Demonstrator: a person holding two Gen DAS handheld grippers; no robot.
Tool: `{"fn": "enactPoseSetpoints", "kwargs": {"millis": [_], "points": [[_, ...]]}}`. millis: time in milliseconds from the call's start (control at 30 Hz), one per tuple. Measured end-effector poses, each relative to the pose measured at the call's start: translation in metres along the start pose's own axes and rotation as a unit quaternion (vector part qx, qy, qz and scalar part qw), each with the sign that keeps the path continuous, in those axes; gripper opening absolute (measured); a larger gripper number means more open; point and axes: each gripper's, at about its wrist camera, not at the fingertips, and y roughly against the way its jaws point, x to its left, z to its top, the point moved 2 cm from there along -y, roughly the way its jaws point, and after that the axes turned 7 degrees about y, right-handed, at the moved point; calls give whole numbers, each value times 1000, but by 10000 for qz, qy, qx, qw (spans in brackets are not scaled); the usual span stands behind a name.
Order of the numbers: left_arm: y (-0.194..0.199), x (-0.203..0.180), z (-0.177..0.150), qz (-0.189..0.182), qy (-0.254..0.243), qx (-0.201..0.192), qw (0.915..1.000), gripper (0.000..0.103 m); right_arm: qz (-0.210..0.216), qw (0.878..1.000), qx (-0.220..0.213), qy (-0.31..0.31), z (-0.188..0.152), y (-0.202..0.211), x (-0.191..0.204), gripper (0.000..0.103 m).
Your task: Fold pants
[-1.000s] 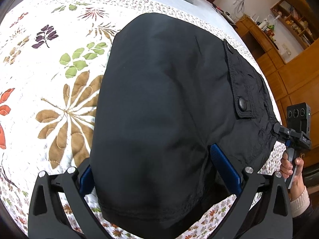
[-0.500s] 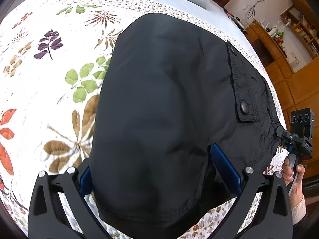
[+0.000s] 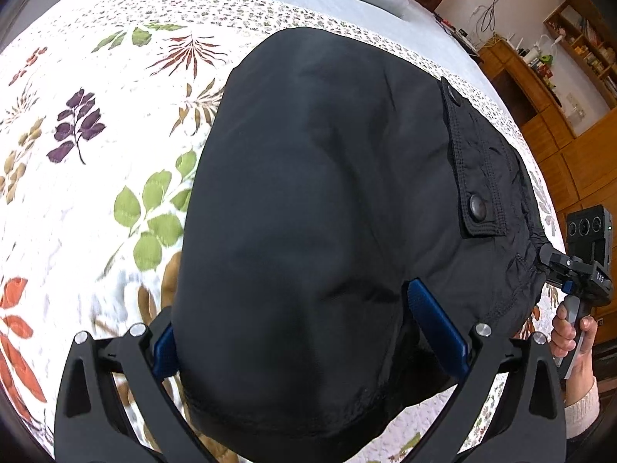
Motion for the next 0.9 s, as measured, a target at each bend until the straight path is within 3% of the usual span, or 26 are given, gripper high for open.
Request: {"fn": "enactPoseSetpoints", "kwargs": {"millis": [600,900], "points": [[-2,-9,1,30,-134,-160,9998,101,166,9996,-50,-229,-17,7,-13,69],[-2,-7,-2,5,-165,-186,9997,101,-35,9991,-150,-387,-17,12,-12,74]]}}
